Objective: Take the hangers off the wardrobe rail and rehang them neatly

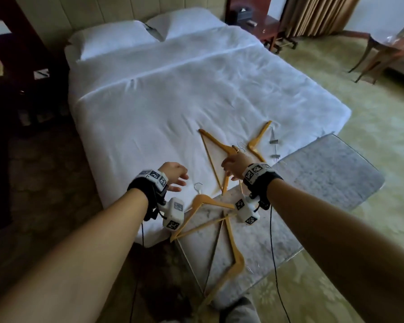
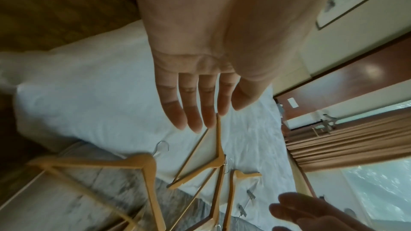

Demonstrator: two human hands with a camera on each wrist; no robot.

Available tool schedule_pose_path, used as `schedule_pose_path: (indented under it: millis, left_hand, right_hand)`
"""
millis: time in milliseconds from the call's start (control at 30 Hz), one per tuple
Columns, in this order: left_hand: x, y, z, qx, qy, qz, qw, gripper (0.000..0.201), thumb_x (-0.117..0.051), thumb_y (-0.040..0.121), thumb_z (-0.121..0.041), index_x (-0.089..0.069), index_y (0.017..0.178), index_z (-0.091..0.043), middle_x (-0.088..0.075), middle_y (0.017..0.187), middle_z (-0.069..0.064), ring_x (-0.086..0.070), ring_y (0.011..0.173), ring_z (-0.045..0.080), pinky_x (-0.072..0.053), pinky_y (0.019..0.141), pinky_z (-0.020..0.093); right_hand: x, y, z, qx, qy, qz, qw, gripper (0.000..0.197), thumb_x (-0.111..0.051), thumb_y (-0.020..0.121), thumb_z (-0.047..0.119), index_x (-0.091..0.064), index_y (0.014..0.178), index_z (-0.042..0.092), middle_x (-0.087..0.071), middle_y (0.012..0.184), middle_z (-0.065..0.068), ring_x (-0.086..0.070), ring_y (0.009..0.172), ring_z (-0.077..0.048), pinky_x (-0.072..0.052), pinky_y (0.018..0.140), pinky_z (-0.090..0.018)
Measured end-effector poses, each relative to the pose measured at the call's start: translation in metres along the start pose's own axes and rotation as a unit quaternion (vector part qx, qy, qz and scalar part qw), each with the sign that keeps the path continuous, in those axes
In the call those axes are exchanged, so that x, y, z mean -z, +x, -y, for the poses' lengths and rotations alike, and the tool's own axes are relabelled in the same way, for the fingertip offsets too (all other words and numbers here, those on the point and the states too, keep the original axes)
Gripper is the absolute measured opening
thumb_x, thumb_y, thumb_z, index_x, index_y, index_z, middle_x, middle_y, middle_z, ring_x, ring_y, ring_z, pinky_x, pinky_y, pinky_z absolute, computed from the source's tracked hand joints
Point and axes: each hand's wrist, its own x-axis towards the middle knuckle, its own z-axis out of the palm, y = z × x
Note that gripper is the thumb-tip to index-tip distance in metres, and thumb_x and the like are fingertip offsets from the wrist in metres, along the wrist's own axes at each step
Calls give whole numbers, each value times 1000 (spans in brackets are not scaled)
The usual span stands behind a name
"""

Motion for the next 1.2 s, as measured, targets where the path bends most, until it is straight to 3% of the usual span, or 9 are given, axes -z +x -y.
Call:
schedule_pose_path:
  millis: [233,400,533,667,833,933,1000,1133,1200]
  left_hand:
    - [-67,67,42,98,-83,-79,989,11,-50,97,-12,-60,101,-9,-64,88,10,-60,71,24,-51,65,32]
    - [-95,103,79,186,-162,-127,961,17,-45,97,-9,-57,85,-9,-57,79,10,-51,60,24,-42,62,31]
    - [-120,133,99,199,-164,-179,949,14,-50,93,-6,-58,81,-6,-58,70,12,-52,56,23,-40,56,26]
    - [-141,169,126,175,-188,-259,931,17,-50,93,-1,-56,78,-6,-56,67,12,-50,45,19,-38,38,19]
    - [-157,211,172,191,-191,-330,905,26,-47,92,2,-56,71,-10,-54,62,10,-45,41,18,-34,35,16]
    - [-166,235,198,245,-199,-283,906,17,-44,95,-1,-56,87,-10,-55,69,8,-48,45,18,-42,40,22]
    - [-170,246,211,275,-213,-255,902,19,-42,96,-2,-54,105,-13,-53,77,6,-51,53,19,-48,48,29]
    - [-171,261,224,323,-214,-228,893,30,-45,98,-7,-48,127,-16,-53,103,8,-56,86,22,-56,75,40]
    - [-171,266,227,339,-206,-226,890,35,-45,99,-9,-46,134,-13,-49,113,9,-53,95,24,-53,85,42]
  right_hand:
    - [-1,70,-102,-73,57,57,994,20,-49,94,13,-69,97,10,-72,91,-12,-69,79,-25,-61,78,-39]
    - [-20,119,-158,-122,105,94,982,22,-44,95,6,-67,93,6,-69,85,-15,-68,74,-27,-60,79,-43]
    - [-41,152,-196,-151,74,128,977,21,-47,94,15,-69,97,14,-72,82,-11,-70,78,-27,-60,78,-45]
    - [-74,180,-227,-174,41,173,969,24,-46,91,18,-69,99,13,-73,88,-9,-71,81,-28,-60,78,-45]
    - [-119,214,-258,-200,40,192,960,29,-49,94,21,-62,119,13,-68,89,-9,-71,80,-29,-60,77,-47]
    - [-141,239,-272,-194,25,196,961,41,-51,96,18,-50,137,15,-56,127,-14,-70,86,-32,-61,59,-37]
    - [-153,254,-281,-194,23,203,959,51,-51,95,15,-41,145,20,-41,143,-10,-67,91,-30,-60,58,-34]
    - [-178,272,-297,-196,8,263,945,57,-48,89,14,-42,144,24,-48,138,-11,-65,99,-33,-61,74,-43]
    - [-184,275,-297,-187,-6,266,946,57,-48,81,14,-50,137,24,-56,127,-13,-65,91,-32,-60,65,-37]
